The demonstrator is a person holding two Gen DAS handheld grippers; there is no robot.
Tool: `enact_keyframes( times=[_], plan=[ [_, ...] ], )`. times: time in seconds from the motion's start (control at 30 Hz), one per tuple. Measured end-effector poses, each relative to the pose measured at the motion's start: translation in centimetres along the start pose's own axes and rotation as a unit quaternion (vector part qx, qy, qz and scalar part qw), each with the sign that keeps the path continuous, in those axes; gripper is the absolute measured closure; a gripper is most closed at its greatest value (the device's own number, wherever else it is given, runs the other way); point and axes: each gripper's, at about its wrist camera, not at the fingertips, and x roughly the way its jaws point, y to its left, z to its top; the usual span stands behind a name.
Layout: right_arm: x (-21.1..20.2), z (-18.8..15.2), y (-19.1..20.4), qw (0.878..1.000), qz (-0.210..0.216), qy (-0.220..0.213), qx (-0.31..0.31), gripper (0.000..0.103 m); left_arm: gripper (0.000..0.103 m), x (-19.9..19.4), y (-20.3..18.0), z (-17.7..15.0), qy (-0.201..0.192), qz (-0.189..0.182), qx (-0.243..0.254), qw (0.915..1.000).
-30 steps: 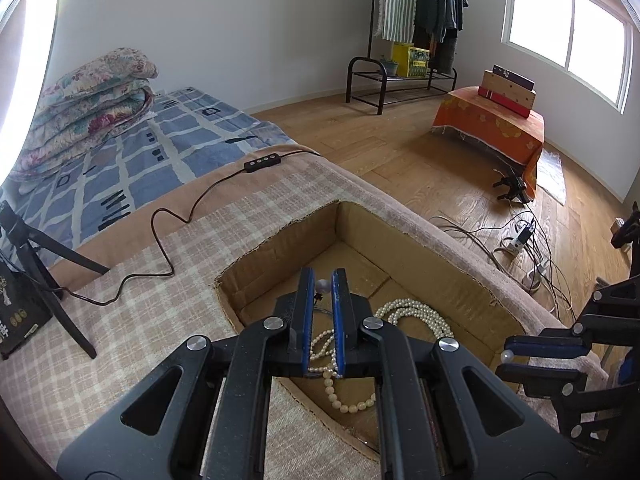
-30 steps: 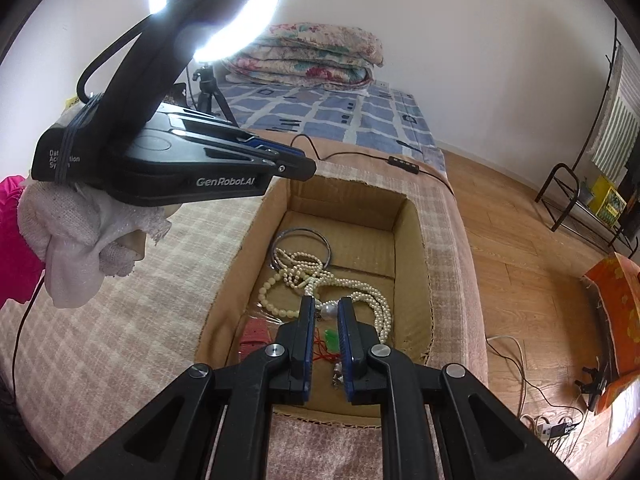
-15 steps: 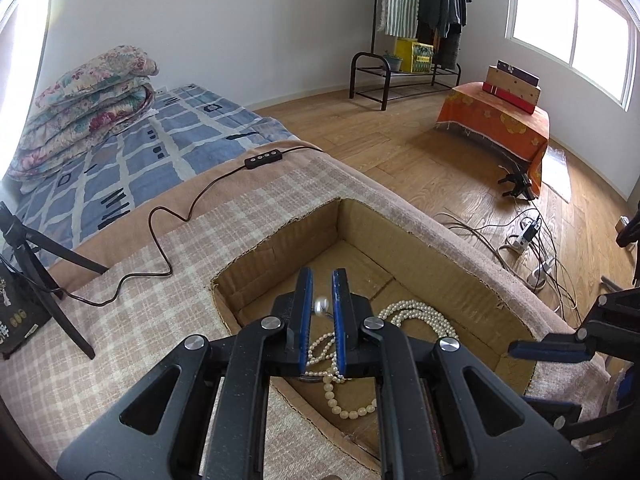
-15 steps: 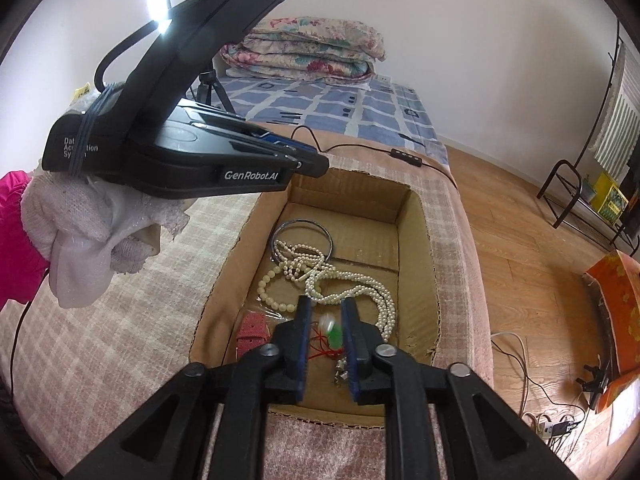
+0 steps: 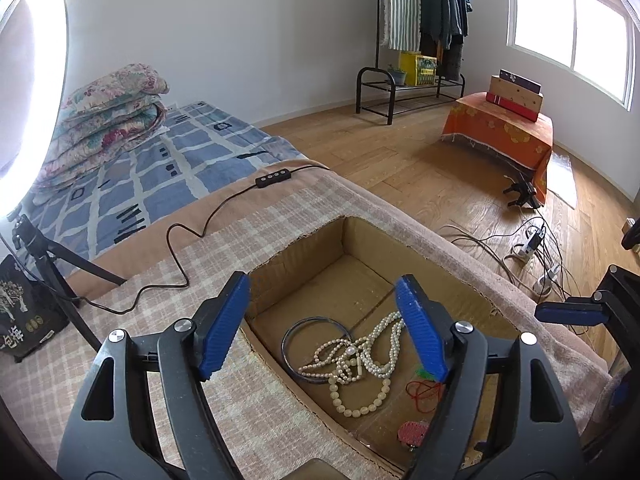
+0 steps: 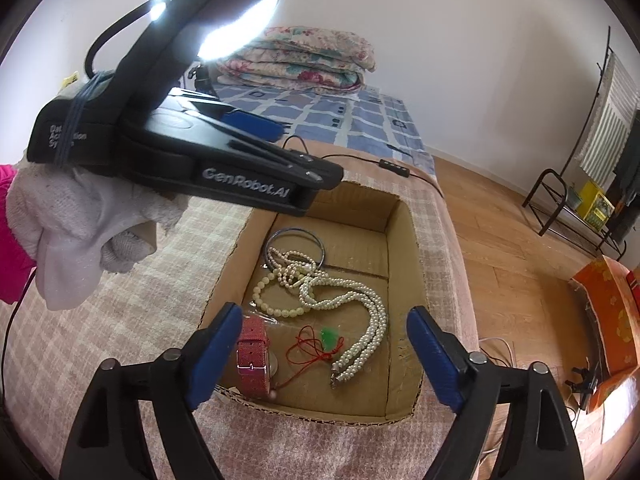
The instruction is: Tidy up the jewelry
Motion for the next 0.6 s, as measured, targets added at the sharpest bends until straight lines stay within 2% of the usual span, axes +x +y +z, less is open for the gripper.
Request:
enact_keyframes(
  times=[0.3,0.6],
  plan=[
    [-1.7,0.0,0.4,1.0,-0.016,0.0,0.013,0.011,0.025,-3.4,0.6,0.4,-0.019,0.01,-0.01,0.9997],
    [-4.7,0.5,1.3,0.999,-0.03,-0.009,0.029,0.007,0.025,-9.4,1.8,0.6,-0.052,0.024,-0.018,0.9982]
  ],
)
